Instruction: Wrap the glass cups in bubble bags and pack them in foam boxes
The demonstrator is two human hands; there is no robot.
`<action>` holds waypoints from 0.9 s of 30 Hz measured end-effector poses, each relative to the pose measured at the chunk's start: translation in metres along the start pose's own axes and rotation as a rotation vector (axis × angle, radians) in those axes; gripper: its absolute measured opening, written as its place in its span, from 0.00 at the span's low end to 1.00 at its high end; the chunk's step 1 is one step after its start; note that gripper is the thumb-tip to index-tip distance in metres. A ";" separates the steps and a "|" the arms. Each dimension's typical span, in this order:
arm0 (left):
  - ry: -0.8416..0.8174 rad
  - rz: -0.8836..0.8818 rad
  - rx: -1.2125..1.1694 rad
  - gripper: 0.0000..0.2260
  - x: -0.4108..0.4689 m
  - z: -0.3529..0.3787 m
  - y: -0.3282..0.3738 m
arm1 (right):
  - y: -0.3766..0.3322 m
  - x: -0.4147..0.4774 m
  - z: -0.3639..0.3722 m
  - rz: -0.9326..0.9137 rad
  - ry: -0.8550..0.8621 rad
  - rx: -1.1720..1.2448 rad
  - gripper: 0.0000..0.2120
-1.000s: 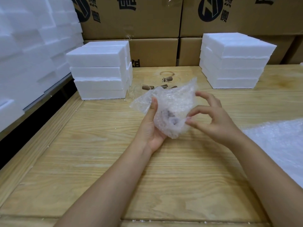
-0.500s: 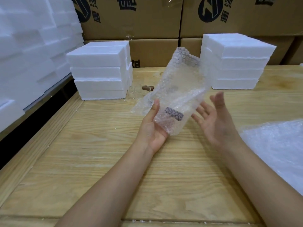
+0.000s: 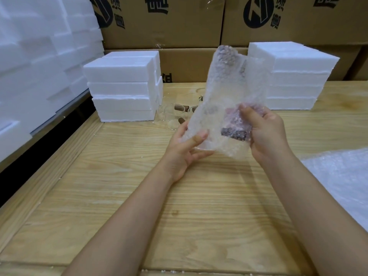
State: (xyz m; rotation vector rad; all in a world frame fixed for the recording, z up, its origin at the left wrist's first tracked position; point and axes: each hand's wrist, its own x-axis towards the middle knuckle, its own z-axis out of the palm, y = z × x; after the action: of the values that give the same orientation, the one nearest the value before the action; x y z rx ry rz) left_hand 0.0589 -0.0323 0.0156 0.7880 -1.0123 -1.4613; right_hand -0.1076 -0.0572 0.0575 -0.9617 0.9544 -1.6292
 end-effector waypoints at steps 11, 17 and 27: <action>-0.096 0.135 0.581 0.23 -0.004 -0.023 0.001 | 0.014 -0.014 -0.012 -0.068 -0.117 -0.061 0.04; -0.067 0.188 0.628 0.24 -0.001 -0.022 -0.002 | 0.012 -0.021 -0.010 -0.032 -0.290 -0.103 0.07; -0.088 0.386 0.687 0.27 -0.004 -0.007 -0.002 | 0.023 -0.015 -0.014 0.008 -0.338 -0.732 0.13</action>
State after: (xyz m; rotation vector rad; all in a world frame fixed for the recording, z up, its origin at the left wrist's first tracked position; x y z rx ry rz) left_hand 0.0644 -0.0297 0.0104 0.9407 -1.6679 -0.8129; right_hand -0.1095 -0.0456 0.0287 -1.6555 1.3336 -1.0487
